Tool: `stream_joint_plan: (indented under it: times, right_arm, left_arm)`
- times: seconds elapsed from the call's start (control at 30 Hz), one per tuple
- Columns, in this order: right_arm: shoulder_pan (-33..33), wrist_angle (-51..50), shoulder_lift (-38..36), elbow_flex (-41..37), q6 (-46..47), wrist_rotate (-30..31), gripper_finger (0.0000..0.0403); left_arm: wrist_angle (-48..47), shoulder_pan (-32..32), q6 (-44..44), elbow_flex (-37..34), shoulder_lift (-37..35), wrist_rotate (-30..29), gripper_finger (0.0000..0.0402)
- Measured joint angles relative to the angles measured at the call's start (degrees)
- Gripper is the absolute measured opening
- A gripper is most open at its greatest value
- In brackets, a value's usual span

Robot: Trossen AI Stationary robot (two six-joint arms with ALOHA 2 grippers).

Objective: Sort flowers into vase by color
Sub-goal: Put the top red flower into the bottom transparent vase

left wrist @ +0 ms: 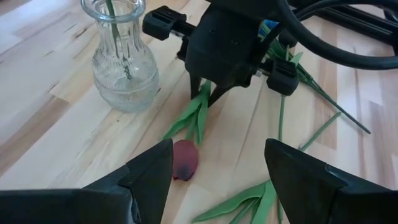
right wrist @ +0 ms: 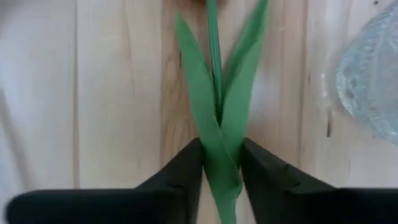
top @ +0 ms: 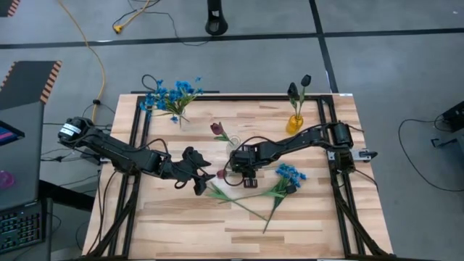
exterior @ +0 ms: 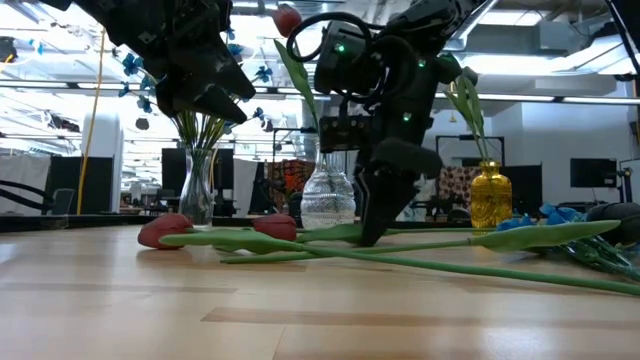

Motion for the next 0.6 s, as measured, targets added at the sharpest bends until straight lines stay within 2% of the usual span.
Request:
stream_joint_plan:
  times: [0.17,0.27,0.6]
  right_arm:
    - [0.01,-0.09,-0.16,-0.04,0.01,-0.19,0.0062]
    - [0.02,-0.23,-0.24,0.1,0.01,-0.17,0.0038]
    - [0.51,-0.55,-5.21,0.39,0.43,-0.16,0.0047]
  left_arm:
    - [0.02,0.0,0.44,0.0,0.0,-0.02,0.0242]
    - [0.02,0.0,0.44,0.0,0.0,0.03,0.0242]
    - [-0.41,-0.13,1.93,0.02,-2.24,0.43,0.0242]
